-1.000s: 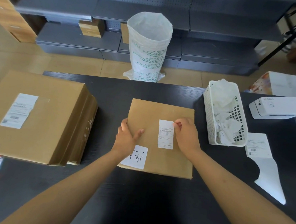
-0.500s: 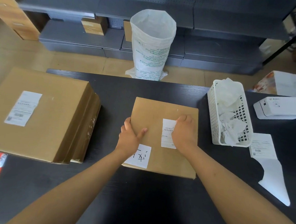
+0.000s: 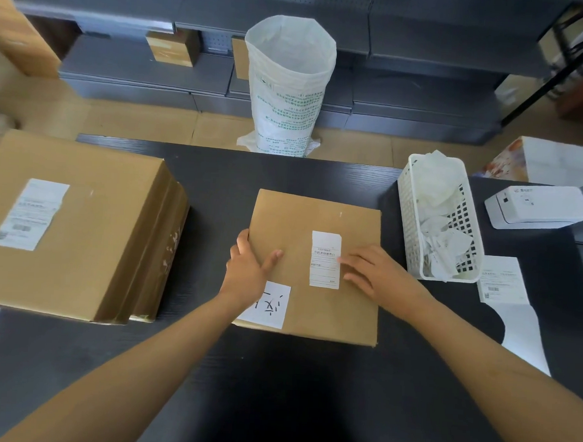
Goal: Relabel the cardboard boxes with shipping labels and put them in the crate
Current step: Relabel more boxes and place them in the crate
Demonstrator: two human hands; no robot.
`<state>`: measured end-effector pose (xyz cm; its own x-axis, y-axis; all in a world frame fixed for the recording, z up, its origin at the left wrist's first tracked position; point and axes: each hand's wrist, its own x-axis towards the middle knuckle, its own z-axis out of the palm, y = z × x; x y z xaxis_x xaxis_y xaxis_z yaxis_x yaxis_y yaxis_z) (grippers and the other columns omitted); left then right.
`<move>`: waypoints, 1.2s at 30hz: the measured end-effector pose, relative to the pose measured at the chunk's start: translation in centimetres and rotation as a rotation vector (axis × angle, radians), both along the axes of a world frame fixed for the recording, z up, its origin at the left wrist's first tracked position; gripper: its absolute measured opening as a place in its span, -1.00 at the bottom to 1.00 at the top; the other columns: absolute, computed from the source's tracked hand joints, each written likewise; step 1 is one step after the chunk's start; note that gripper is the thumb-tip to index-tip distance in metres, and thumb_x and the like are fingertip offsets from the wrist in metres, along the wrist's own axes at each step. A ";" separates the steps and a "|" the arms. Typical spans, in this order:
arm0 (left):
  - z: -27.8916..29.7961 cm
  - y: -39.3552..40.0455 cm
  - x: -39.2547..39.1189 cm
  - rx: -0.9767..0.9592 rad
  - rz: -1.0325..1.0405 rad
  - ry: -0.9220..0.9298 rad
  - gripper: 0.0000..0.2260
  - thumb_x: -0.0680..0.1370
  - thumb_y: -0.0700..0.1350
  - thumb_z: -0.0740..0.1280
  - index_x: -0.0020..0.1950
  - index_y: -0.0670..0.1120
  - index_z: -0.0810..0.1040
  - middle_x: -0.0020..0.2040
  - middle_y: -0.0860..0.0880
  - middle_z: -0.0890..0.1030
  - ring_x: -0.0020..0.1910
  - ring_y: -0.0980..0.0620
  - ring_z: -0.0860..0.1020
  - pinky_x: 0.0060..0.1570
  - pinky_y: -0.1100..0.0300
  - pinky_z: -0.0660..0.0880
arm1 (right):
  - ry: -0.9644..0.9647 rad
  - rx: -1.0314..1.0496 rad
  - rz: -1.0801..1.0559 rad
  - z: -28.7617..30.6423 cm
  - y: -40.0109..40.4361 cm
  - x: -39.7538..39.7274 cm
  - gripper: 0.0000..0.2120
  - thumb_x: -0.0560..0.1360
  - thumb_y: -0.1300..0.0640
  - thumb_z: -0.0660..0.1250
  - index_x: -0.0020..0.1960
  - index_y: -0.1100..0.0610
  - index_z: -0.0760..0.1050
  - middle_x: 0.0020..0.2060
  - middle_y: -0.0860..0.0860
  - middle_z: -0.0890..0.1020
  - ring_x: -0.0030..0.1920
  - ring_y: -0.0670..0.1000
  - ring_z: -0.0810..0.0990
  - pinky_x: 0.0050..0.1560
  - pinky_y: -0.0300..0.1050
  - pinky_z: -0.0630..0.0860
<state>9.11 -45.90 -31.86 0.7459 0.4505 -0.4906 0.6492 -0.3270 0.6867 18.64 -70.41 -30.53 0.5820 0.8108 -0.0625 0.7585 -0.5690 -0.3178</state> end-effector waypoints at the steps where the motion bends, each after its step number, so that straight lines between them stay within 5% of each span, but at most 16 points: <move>1: 0.0 0.0 0.0 0.001 -0.001 0.001 -0.30 0.51 0.26 0.26 0.50 0.03 0.02 0.41 -0.09 0.27 0.30 -0.14 0.37 0.23 -0.16 0.44 | 0.048 0.019 -0.079 0.0 0.2 -0.2 -0.66 0.56 0.09 0.32 0.29 0.17 0.50 0.16 0.06 0.57 0.20 0.05 0.48 0.28 -0.06 0.42; 6: 0.2 -0.1 0.0 0.015 -0.009 0.003 -0.30 0.51 0.25 0.25 0.50 0.02 0.02 0.42 -0.09 0.27 0.29 -0.14 0.39 0.22 -0.15 0.45 | 0.225 0.233 -0.625 -0.8 3.5 0.0 -0.63 0.56 0.03 0.30 0.34 0.09 0.49 0.14 -0.02 0.49 0.12 -0.03 0.48 0.23 -0.14 0.43; 12: 0.1 -0.1 -0.1 0.015 -0.007 -0.011 -0.31 0.51 0.24 0.26 0.51 0.01 0.03 0.41 -0.09 0.28 0.31 -0.13 0.37 0.25 -0.13 0.43 | 0.250 0.356 -0.885 -1.0 6.1 0.1 -0.87 0.52 0.11 0.35 0.03 0.09 0.63 0.01 0.00 0.55 -0.12 -0.07 0.52 -0.05 -0.30 0.39; 19: -0.1 0.0 0.0 0.018 -0.003 -0.016 -0.29 0.51 0.25 0.26 0.51 0.01 0.03 0.42 -0.09 0.27 0.32 -0.13 0.36 0.25 -0.13 0.41 | 0.215 0.171 -0.903 -1.2 7.4 0.3 -0.82 0.52 0.25 0.19 -0.15 0.05 0.50 0.01 -0.03 0.49 -0.07 0.00 0.50 -0.15 -0.16 0.43; 24: 0.0 -0.1 -0.1 0.033 -0.006 -0.015 -0.29 0.51 0.25 0.26 0.51 0.00 0.02 0.42 -0.09 0.27 0.32 -0.13 0.35 0.24 -0.07 0.39 | 0.136 -0.043 -0.860 -1.3 8.4 0.2 -0.73 0.50 0.30 0.15 0.15 0.17 0.49 0.14 0.08 0.44 0.11 0.09 0.44 0.18 -0.03 0.46; 28: 0.0 -0.1 -0.1 0.033 -0.002 -0.025 -0.29 0.51 0.25 0.26 0.51 0.00 0.03 0.41 -0.10 0.28 0.31 -0.13 0.36 0.22 -0.06 0.38 | 0.149 -0.126 -0.806 -1.0 8.4 0.5 -0.73 0.49 0.29 0.19 0.19 0.23 0.41 0.18 0.14 0.40 0.17 0.12 0.39 0.22 -0.07 0.38; 33: 0.0 -0.1 -0.1 0.027 -0.005 -0.022 -0.30 0.51 0.25 0.26 0.51 0.01 0.03 0.41 -0.10 0.27 0.32 -0.13 0.36 0.25 -0.10 0.41 | 0.279 0.190 -0.742 -0.9 6.1 -0.4 -0.90 0.56 0.24 0.18 -0.11 0.09 0.39 -0.01 -0.01 0.43 -0.02 -0.07 0.43 0.07 -0.15 0.45; 36: 0.1 -0.2 -0.1 0.028 -0.007 -0.021 -0.30 0.51 0.24 0.26 0.51 0.00 0.03 0.42 -0.10 0.27 0.32 -0.13 0.35 0.25 -0.10 0.41 | 0.283 0.330 -0.797 -1.3 5.6 -0.8 -0.94 0.58 0.12 0.25 0.03 0.09 0.45 0.04 -0.04 0.43 -0.06 -0.12 0.44 0.06 -0.22 0.43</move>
